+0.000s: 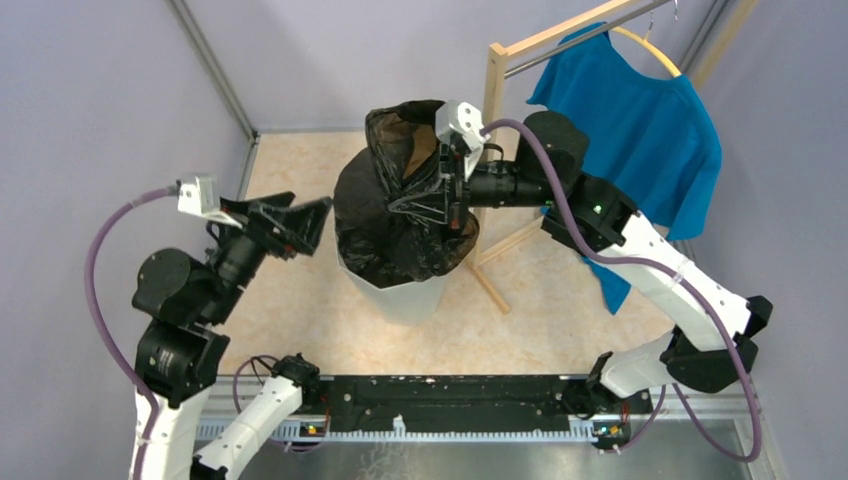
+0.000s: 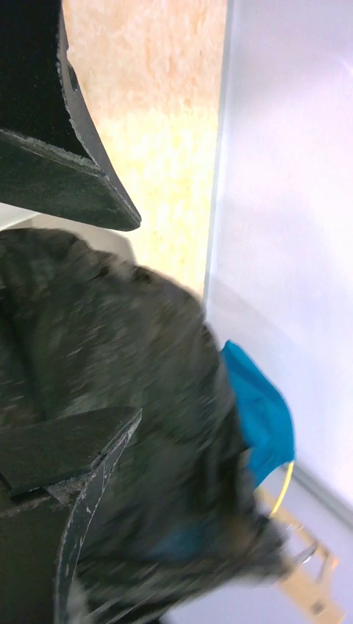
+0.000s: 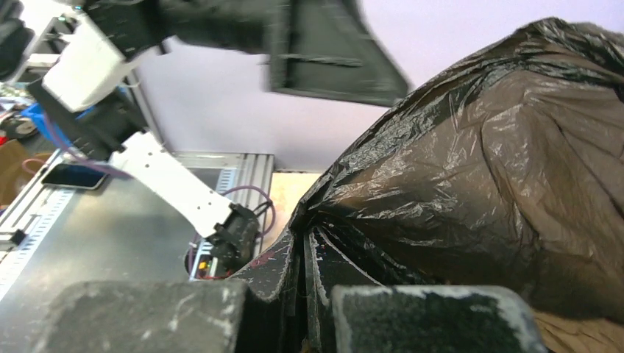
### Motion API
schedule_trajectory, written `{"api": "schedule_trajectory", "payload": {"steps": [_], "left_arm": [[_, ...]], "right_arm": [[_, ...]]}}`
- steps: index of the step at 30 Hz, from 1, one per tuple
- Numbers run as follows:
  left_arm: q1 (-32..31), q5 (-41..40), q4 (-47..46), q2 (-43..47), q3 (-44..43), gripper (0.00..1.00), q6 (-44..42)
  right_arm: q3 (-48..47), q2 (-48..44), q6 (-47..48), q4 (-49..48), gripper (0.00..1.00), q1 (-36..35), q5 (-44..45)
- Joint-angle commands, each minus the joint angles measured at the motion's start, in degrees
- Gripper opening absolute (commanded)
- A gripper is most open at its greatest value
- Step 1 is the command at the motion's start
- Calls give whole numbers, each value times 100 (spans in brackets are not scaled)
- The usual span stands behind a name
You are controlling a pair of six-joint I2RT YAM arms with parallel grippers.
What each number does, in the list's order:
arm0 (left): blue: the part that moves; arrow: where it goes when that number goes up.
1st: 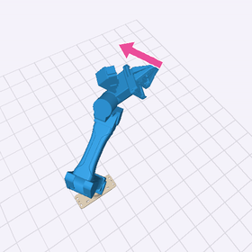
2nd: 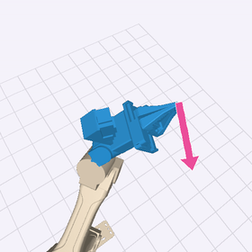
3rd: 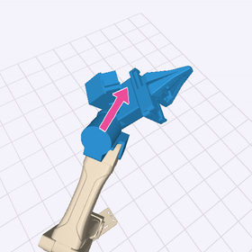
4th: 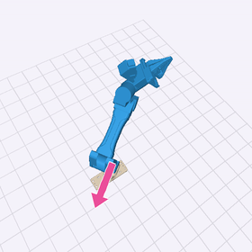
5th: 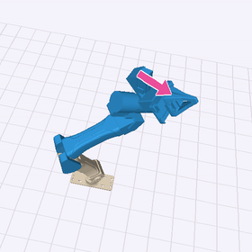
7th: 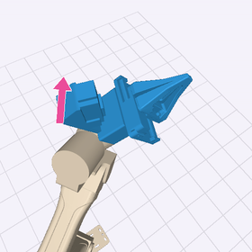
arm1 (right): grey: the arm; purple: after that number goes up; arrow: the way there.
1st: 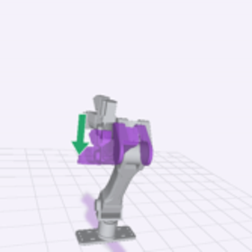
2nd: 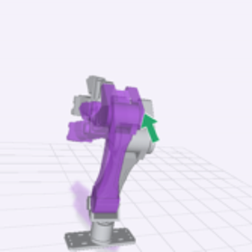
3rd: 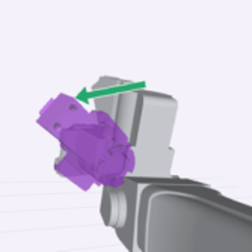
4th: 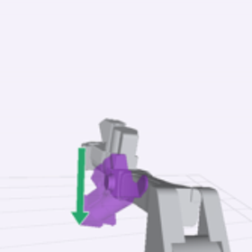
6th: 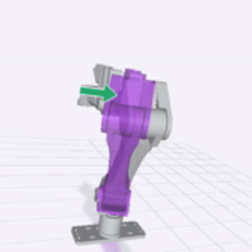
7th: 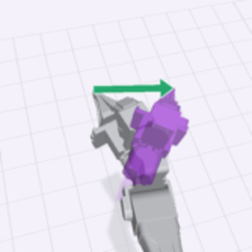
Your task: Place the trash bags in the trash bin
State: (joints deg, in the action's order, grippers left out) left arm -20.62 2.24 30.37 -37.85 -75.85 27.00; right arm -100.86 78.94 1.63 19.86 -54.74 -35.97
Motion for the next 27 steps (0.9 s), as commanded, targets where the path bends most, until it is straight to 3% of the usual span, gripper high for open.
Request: {"api": "schedule_trajectory", "payload": {"steps": [1, 8, 12, 15, 18, 21, 24, 27], "left_arm": [[4, -878, 335, -1474, -969, 95, 253], [27, -305, -388, -2778, -2036, 99, -258], [218, 1530, -507, -3633, -2539, 98, 198], [313, 3304, -1510, -3940, -2307, 96, 545], [313, 4657, -2114, -4302, -2141, 95, 641], [298, 5893, -2524, -4579, -1803, 87, 697], [287, 6367, -2151, -4447, -1461, 82, 66], [287, 6088, -1146, -4011, -1169, 80, -972]], "right_arm": [[40, -224, -10, -74, 0, -19, -650], [585, -178, -648, -873, 0, -19, -1125], [606, -113, -842, -1082, 0, -25, -1369], [607, -61, -928, -1135, 0, -35, -1465], [632, -45, -962, -1159, 0, -49, -1514], [663, -53, -972, -1200, 0, -62, -1538], [686, -70, -971, -1244, 0, -63, -1537], [699, -100, -925, -1226, 0, -63, -1498]]}}
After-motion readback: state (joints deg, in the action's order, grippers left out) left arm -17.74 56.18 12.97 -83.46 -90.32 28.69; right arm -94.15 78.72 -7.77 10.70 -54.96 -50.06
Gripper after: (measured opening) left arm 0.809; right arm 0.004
